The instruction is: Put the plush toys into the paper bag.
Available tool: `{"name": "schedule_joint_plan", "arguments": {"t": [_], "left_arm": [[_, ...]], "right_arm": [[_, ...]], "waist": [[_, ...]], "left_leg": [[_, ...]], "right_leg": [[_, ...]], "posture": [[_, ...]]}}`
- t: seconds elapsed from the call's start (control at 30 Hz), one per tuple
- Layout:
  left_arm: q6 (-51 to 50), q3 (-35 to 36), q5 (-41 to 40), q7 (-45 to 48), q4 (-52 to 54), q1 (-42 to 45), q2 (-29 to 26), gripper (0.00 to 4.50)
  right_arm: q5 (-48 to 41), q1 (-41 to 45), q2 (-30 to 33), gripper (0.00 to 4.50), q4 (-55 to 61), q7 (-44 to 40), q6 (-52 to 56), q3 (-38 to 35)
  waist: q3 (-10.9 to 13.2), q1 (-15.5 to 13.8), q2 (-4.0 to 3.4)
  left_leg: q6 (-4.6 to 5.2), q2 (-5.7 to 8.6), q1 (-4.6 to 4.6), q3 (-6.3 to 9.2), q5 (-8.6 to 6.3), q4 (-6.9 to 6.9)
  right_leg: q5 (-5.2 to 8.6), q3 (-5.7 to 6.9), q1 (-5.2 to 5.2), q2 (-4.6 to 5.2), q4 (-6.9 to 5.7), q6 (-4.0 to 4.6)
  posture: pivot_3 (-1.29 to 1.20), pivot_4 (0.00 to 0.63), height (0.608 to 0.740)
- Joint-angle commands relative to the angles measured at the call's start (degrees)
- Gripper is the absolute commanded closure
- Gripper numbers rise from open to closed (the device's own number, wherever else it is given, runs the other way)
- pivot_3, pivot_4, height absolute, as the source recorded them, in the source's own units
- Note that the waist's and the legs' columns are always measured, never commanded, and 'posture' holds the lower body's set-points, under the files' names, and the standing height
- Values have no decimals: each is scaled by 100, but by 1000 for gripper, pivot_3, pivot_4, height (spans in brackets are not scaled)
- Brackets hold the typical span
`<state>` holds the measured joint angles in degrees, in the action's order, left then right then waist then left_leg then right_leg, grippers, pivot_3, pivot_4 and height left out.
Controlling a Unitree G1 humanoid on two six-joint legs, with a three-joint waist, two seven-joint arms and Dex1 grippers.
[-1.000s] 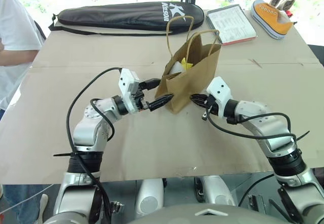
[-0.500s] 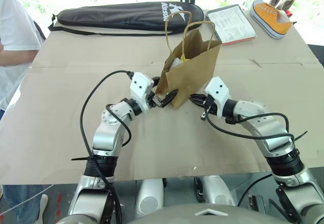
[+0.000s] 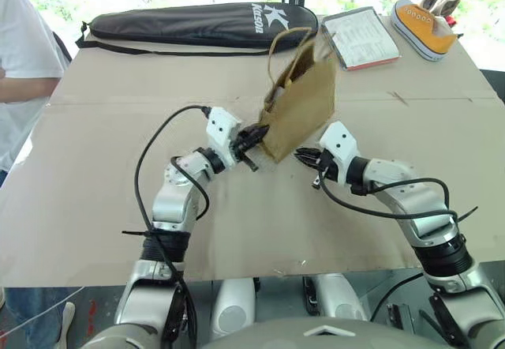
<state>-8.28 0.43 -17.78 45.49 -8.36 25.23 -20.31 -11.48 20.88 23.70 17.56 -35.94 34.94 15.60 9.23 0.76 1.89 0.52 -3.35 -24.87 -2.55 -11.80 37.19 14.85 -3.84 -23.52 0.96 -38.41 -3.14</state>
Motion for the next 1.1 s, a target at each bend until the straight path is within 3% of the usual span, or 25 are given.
{"name": "schedule_joint_plan", "arguments": {"t": [0.03, 0.13, 0.27, 0.3, 0.37, 0.4, 0.6, 0.63, 0.67, 0.73, 0.87, 0.97, 1.1], "left_arm": [[381, 157, -395, 859, -277, 394, -139, 4402], [355, 210, -704, 1679, -715, 775, -253, 4402], [438, 134, -873, 3256, -1751, 1490, -575, 4402], [622, 101, -768, 3566, -2184, 1731, -645, 4500], [1038, 46, -595, 4358, -3174, 2287, -734, 4500], [1234, 30, -488, 4520, -3609, 2522, -734, 4500], [2822, -367, 209, 4701, -5342, 3352, -692, 4500], [2986, -493, 297, 4701, -5498, 3386, -696, 4500], [3188, -501, 361, 4701, -5637, 3407, -676, 3783], [3210, -470, 320, 4701, -5721, 3371, -666, 3122], [2904, -320, 205, 4701, -5470, 3157, -784, 1300], [2437, -60, 63, 4539, -4683, 2631, -1022, 1300], [745, 361, -496, 4011, -2489, 1219, -1557, 1300]], "right_arm": [[-56, -217, 146, 4500, 458, -14, -186, -287], [-91, -598, 382, 4500, 857, -64, -445, -584], [-1001, -1274, 820, 4500, 1809, -530, -292, -1535], [-1194, -1475, 943, 3960, 2034, -604, -272, -1823], [-1509, -2076, 1319, 3379, 2494, -888, -254, -2485], [-1589, -2286, 1463, 2815, 2627, -966, -250, -2701], [-1841, -3194, 1790, 58, 3055, -899, -269, -3846], [-1738, -3306, 1820, 58, 3092, -840, -297, -3909], [-1655, -3348, 1836, 0, 3108, -764, -328, -3897], [-1643, -3290, 1834, 0, 3125, -632, -324, -3755], [-1693, -3195, 1852, 0, 3061, -589, -338, -3617], [-1679, -3243, 1885, 0, 2916, -690, -469, -3698], [-1810, -3359, 1937, 0, 2763, -885, -604, -4029]], "waist": [[0, -4, 0], [0, -26, 0], [0, -7, 0], [0, 0, 0], [0, -28, 0], [0, -24, 1], [0, 9, 3], [0, 3, 3], [0, 9, 3], [0, 15, 4], [0, 4, 4], [0, 17, 3], [0, 54, 2]], "left_leg": [[0, 0, -1, 0, 0, 0], [0, 4, -5, 1, 0, 0], [0, 4, -8, 3, 0, -1], [0, 4, -7, 5, 0, -1], [0, 4, -5, 9, 0, -1], [0, 5, -9, 14, 0, 0], [1, 6, -7, 13, -1, 1], [1, 6, -8, 15, -1, 1], [1, 6, -8, 16, -1, -1], [1, 5, -8, 16, -1, -2], [1, 5, -8, 17, -1, 0], [1, 4, -9, 16, -1, -1], [1, -3, -4, 17, -1, -7]], "right_leg": [[0, 0, 0, 1, 2, 0], [0, 1, 0, 2, 6, -1], [1, 3, 0, 1, 10, -1], [1, 3, 0, 0, 10, -1], [1, 6, 1, -3, 8, -1], [2, 12, 1, -3, 9, 0], [0, 8, 11, -2, 25, -2], [0, 9, 10, -2, 25, -2], [0, 9, 10, -2, 25, -2], [0, 9, 10, -2, 25, -1], [0, 10, 10, -2, 23, -1], [0, 9, 10, 0, 23, -2], [0, 10, 9, -2, 21, -1]], "posture": [[0, 150, 740], [0, 150, 740], [0, 150, 740], [0, 150, 740], [0, 150, 740], [0, 150, 740], [0, 150, 740], [0, 150, 740], [0, 150, 740], [0, 150, 740], [0, 150, 740], [0, 150, 740], [0, 150, 740]]}}
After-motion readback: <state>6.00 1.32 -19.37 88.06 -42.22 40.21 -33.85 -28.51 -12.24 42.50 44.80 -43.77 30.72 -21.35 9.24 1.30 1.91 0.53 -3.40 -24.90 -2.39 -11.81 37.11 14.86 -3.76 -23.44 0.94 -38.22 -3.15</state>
